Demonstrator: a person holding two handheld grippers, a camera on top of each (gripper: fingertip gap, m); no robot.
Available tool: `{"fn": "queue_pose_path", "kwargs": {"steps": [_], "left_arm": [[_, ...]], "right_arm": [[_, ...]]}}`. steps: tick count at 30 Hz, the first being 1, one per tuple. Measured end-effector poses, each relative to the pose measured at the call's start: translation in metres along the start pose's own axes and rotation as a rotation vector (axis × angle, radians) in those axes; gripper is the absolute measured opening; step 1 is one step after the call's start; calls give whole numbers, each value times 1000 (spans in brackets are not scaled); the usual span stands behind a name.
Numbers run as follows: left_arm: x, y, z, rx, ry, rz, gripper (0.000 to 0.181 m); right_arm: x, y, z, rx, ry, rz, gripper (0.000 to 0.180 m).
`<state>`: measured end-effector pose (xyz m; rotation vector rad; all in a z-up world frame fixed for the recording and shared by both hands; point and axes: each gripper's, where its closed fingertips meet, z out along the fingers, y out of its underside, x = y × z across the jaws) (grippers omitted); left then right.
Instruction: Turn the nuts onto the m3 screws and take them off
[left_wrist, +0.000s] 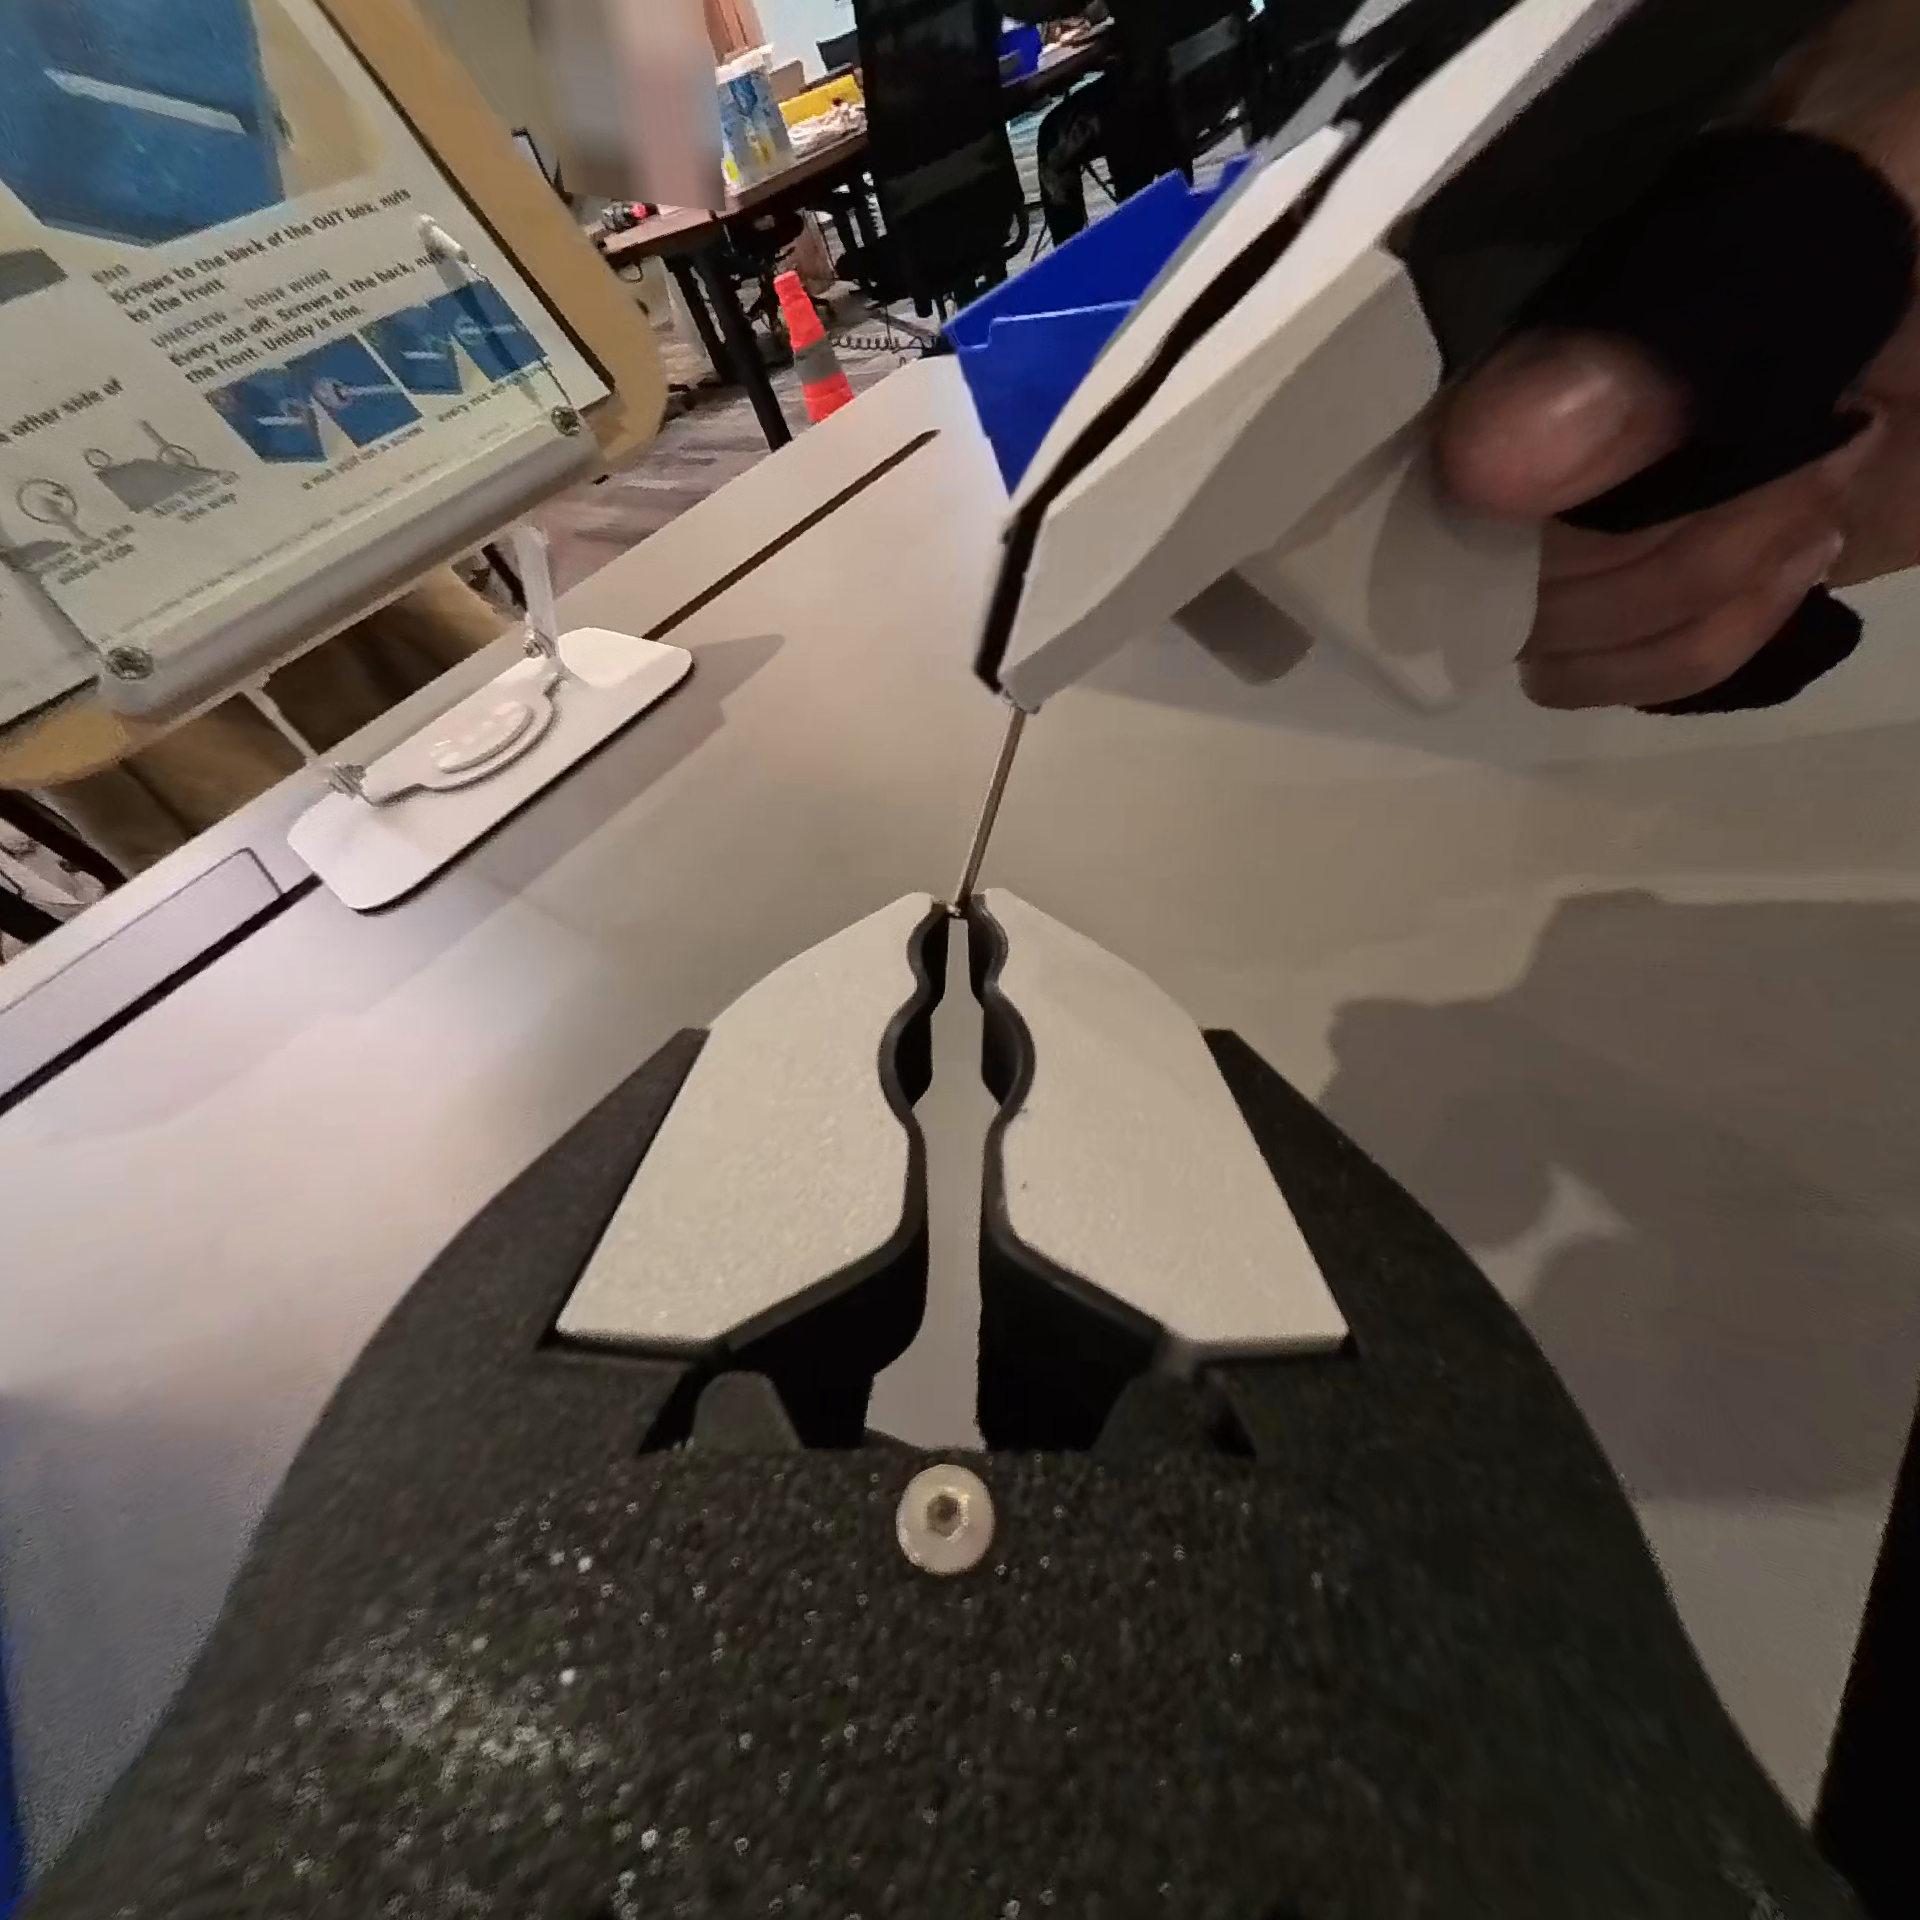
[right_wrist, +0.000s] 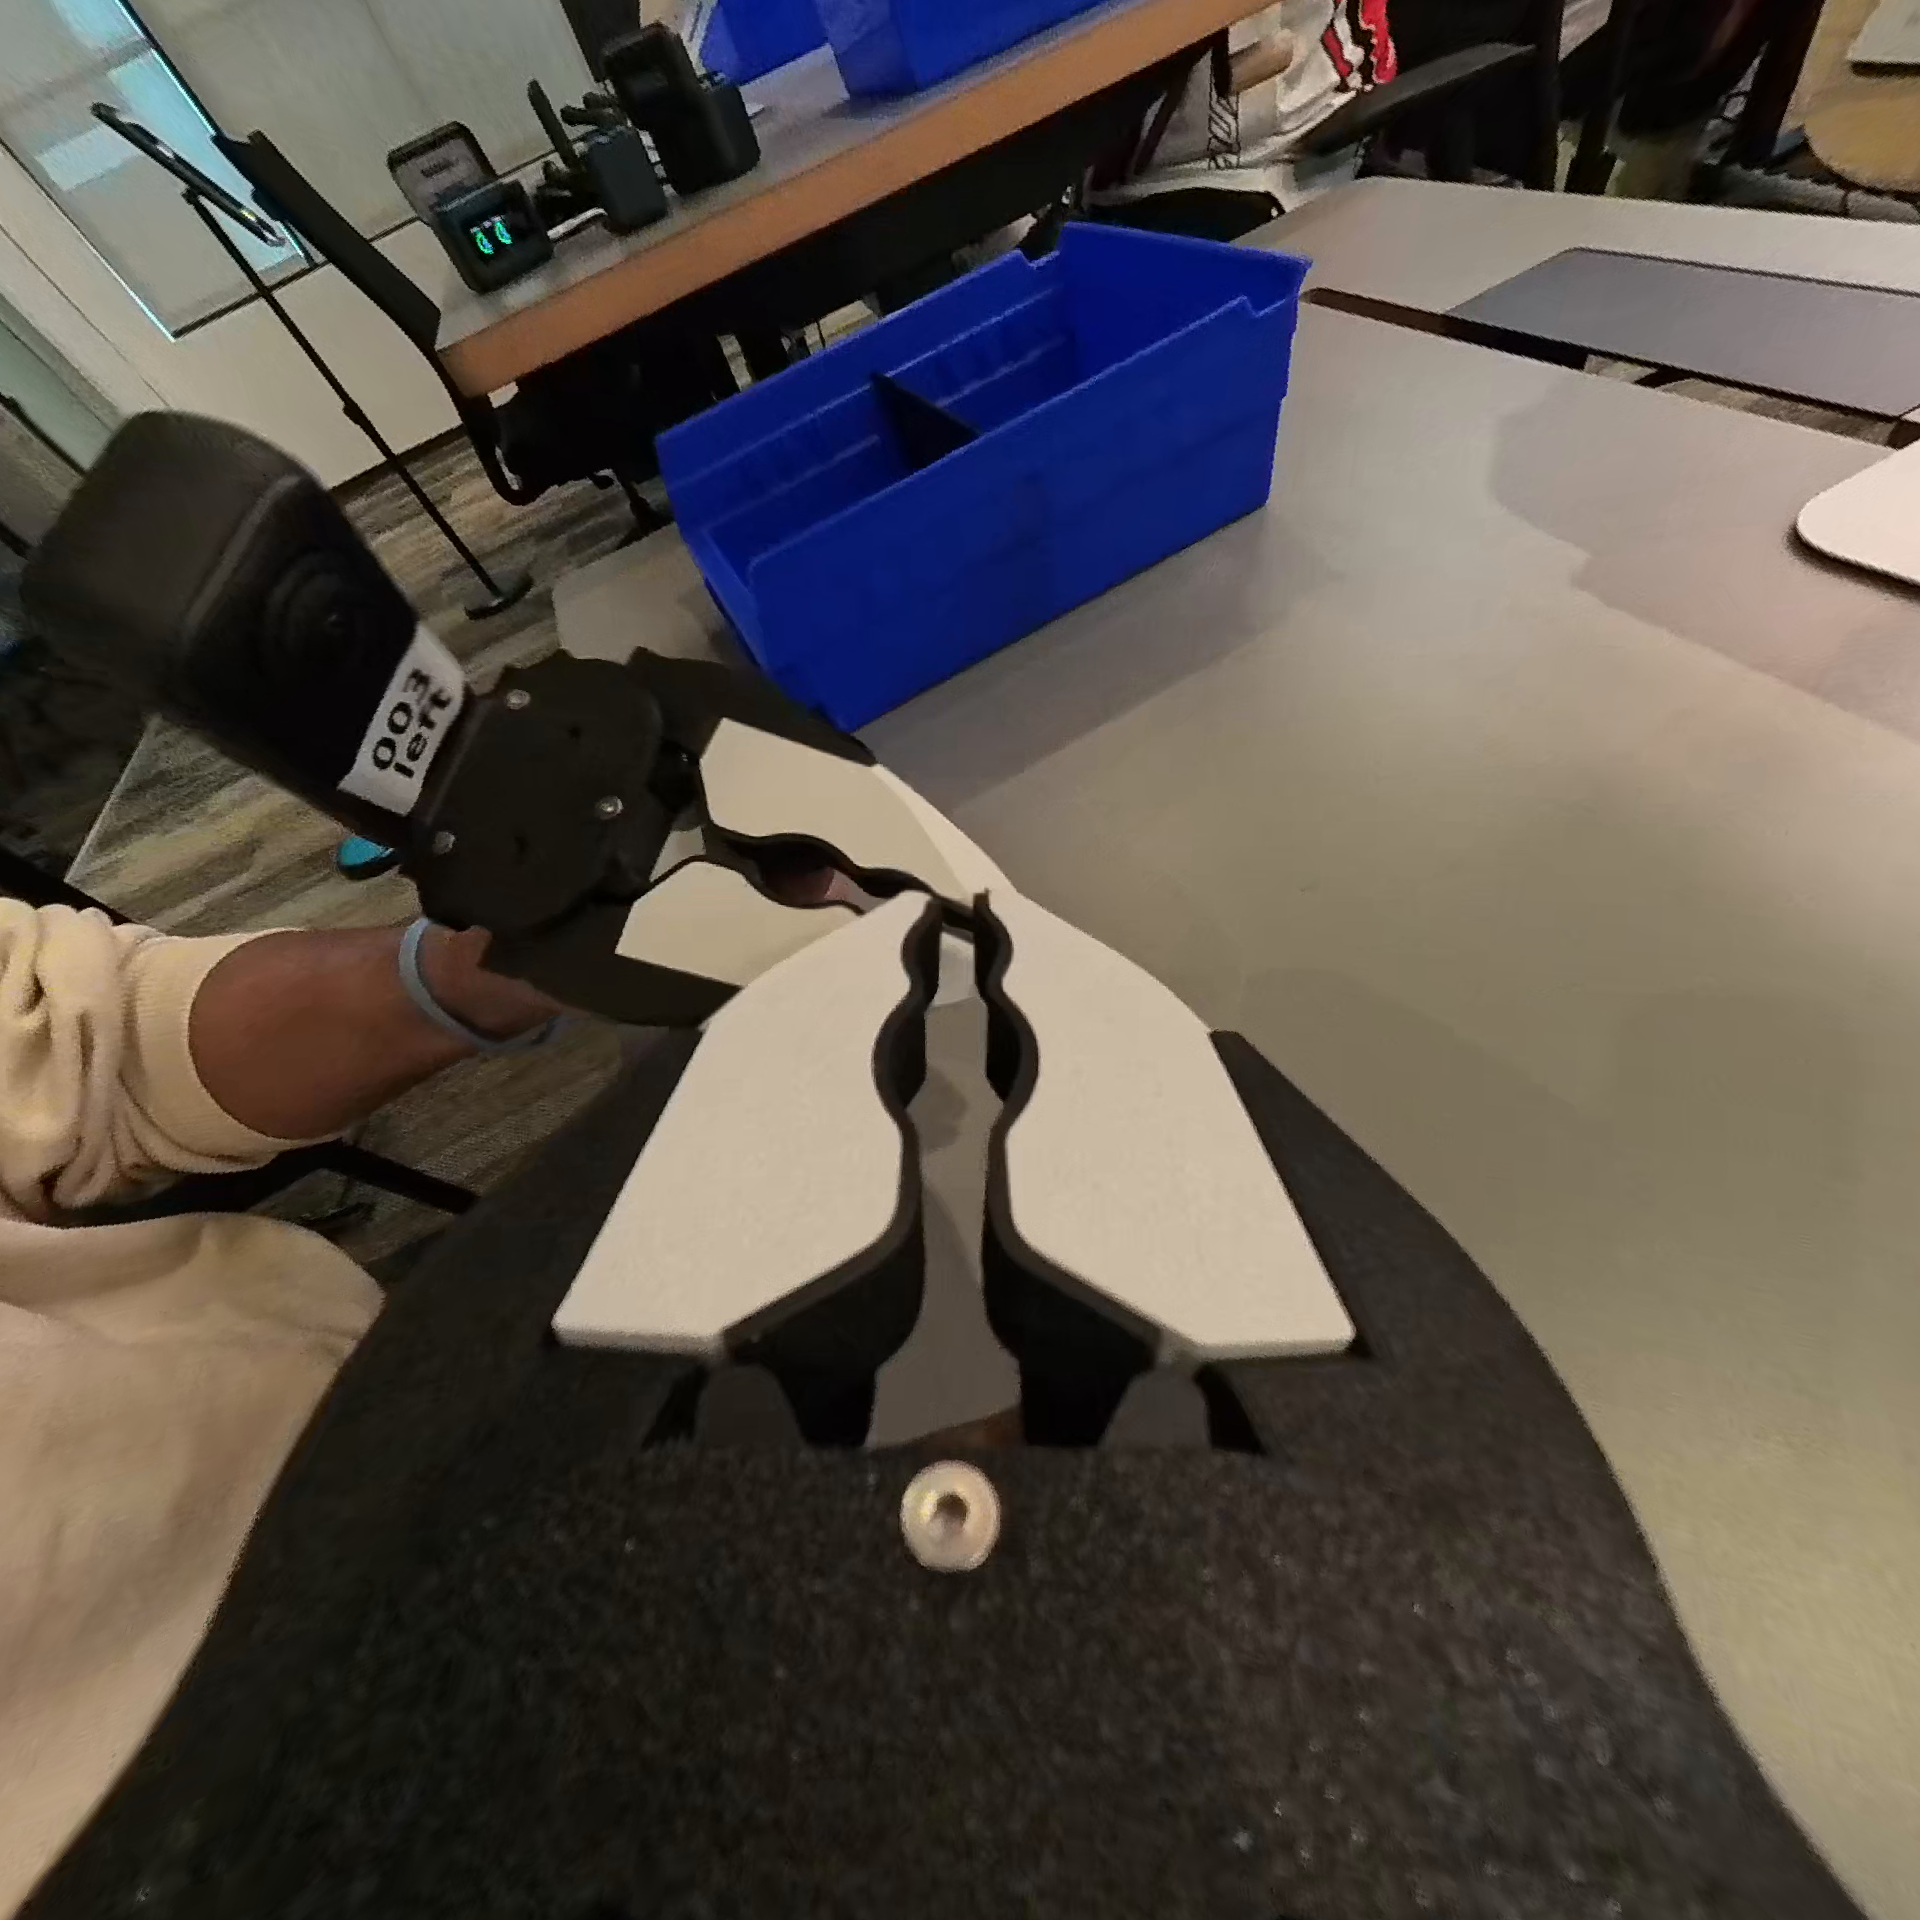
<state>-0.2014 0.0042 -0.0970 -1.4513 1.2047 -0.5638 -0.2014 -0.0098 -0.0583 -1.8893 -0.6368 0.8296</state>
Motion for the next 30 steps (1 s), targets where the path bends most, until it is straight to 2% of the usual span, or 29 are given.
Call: {"fn": "queue_pose_path", "kwargs": {"steps": [8, 11, 15, 20, 30], "left_arm": [[4, -6, -5, 72, 222, -318, 3], [11, -15, -12, 122, 376, -468, 3], [17, -27, -22, 191, 538, -612, 3], [28, -30, -26, 211, 661, -700, 3], [29, -35, -29, 229, 706, -729, 3]], "right_arm": [[1, -17, -24, 138, -14, 4, 15], [-7, -22, -30, 256, -78, -9, 27], [-25, -16, -15, 292, -132, -86, 42], [-39, -20, -4, 308, -170, -139, 42], [-44, -17, -3, 294, -180, -158, 41]]}}
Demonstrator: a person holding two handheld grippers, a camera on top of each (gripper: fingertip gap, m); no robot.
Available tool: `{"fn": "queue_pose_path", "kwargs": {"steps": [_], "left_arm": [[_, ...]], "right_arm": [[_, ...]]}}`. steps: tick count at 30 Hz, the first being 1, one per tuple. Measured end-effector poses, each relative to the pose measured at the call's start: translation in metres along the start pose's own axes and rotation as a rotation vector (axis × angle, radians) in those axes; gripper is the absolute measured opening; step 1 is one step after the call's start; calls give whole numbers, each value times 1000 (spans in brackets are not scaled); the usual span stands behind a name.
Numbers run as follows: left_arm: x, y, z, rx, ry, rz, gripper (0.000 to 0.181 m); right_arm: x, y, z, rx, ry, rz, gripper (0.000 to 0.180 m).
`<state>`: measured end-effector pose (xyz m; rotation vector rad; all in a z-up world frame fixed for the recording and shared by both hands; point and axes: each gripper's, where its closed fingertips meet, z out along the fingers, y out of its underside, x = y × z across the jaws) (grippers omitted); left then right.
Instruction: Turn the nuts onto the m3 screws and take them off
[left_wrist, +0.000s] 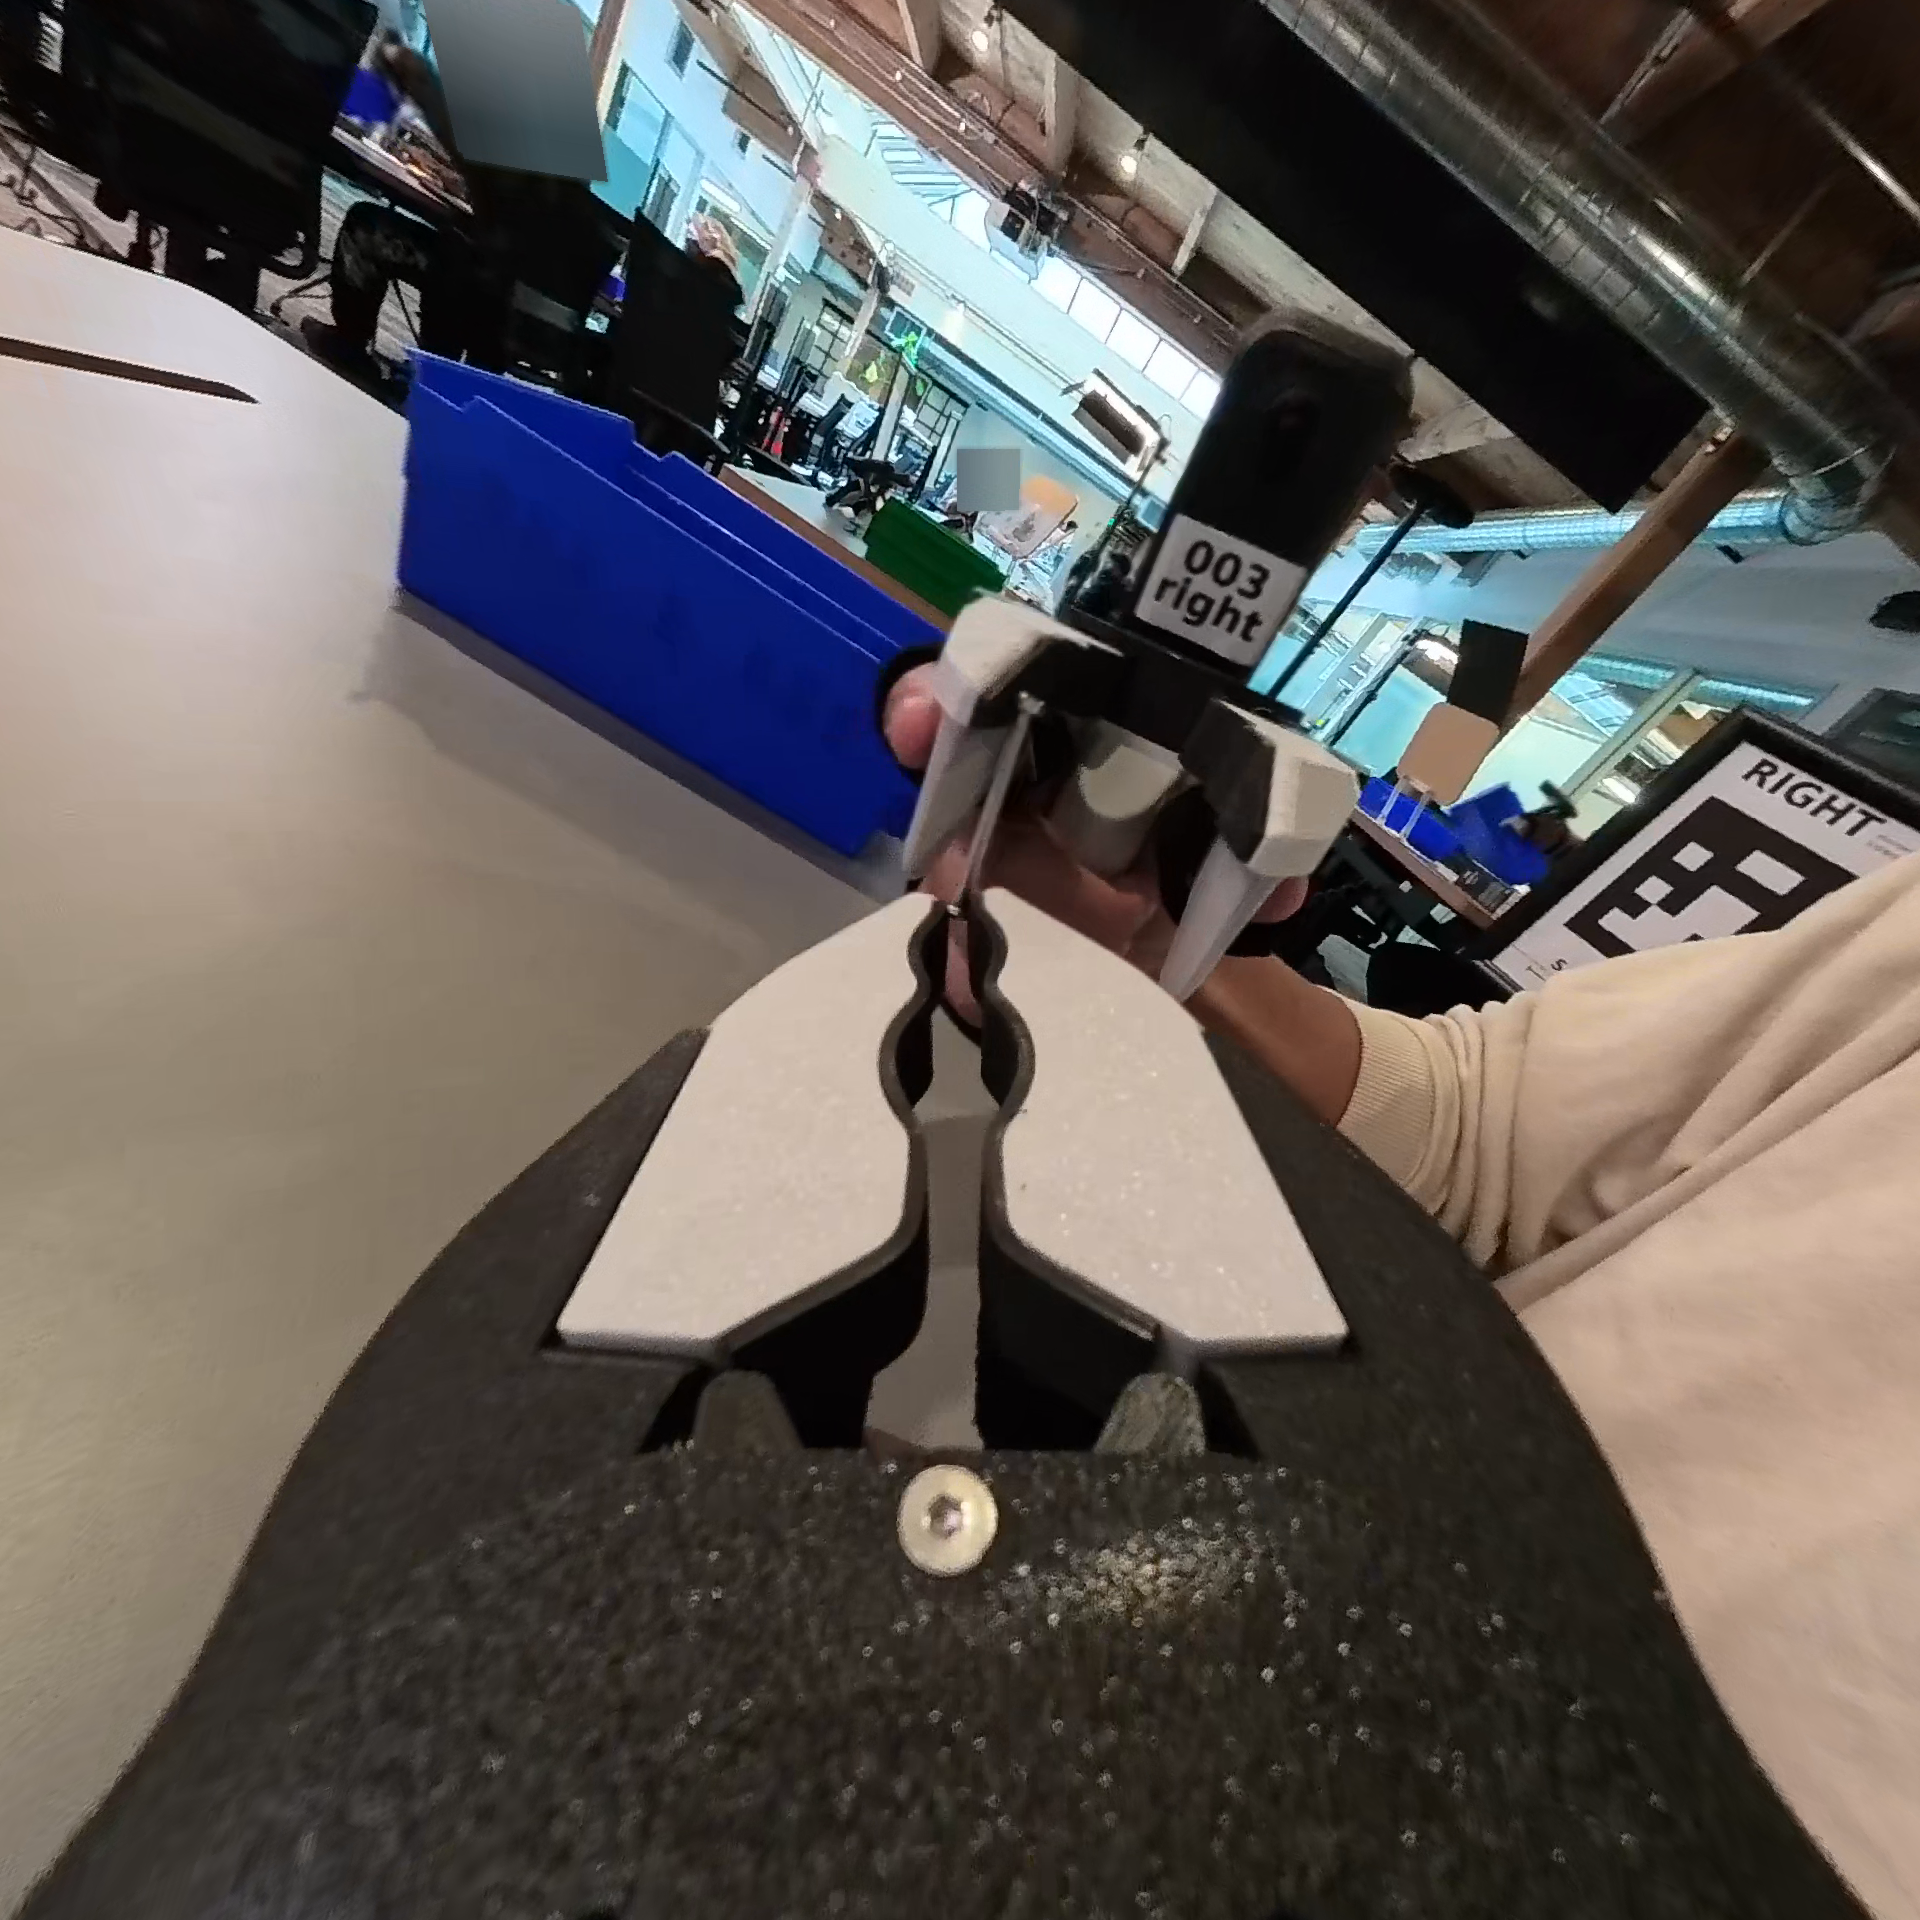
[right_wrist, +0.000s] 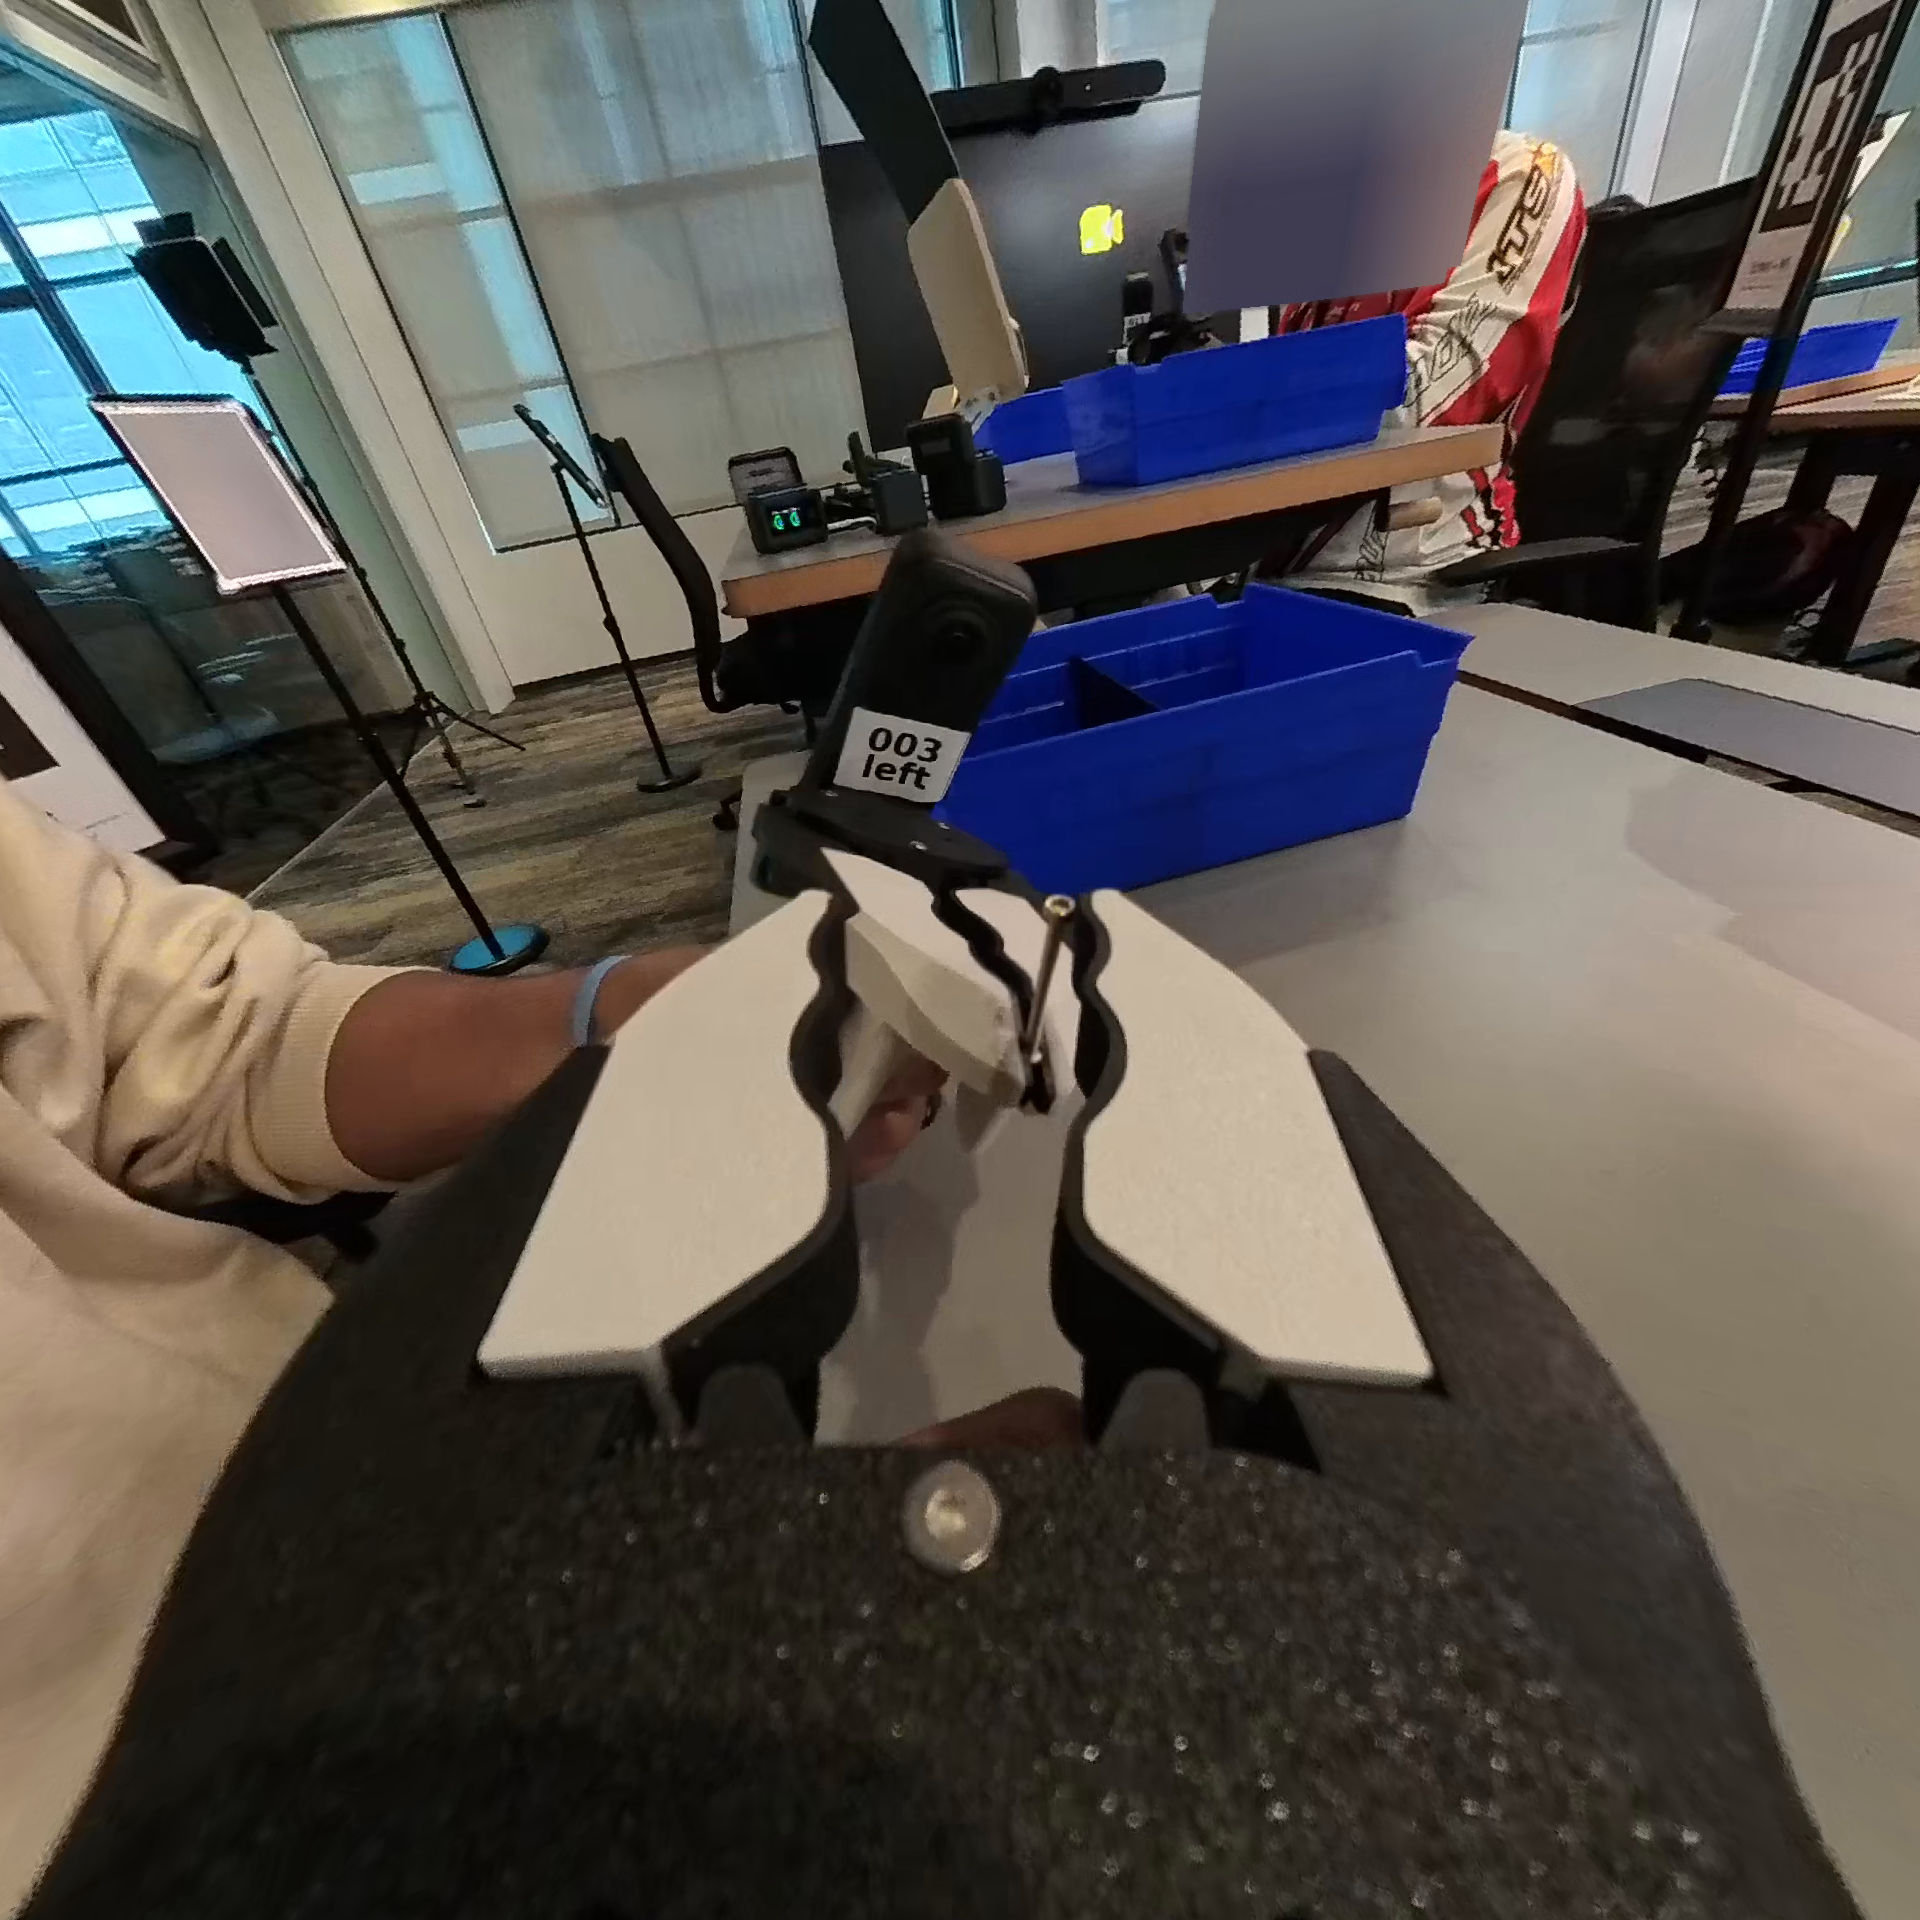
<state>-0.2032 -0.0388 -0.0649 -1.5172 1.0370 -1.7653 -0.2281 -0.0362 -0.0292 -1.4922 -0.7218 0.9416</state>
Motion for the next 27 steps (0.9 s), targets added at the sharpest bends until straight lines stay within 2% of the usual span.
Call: {"fn": "queue_pose_path", "kwargs": {"steps": [6, 11, 22, 24, 27], "left_arm": [[0, -3, -3, 12, 9, -6, 3], [3, 0, 0, 2, 21, -5, 3], [0, -4, -6, -1, -12, 32, 3], [-3, 0, -7, -22, -40, 53, 3], [-11, 8, -26, -56, -172, 130, 3]], "right_arm": [[5, -4, -6, 17, 21, 14, 42], [-4, -8, 2, 37, -30, 30, 41], [5, -5, -2, 24, 14, 14, 41], [9, -3, -6, 7, 34, 3, 40], [25, 2, -33, -18, 141, 25, 39]]}}
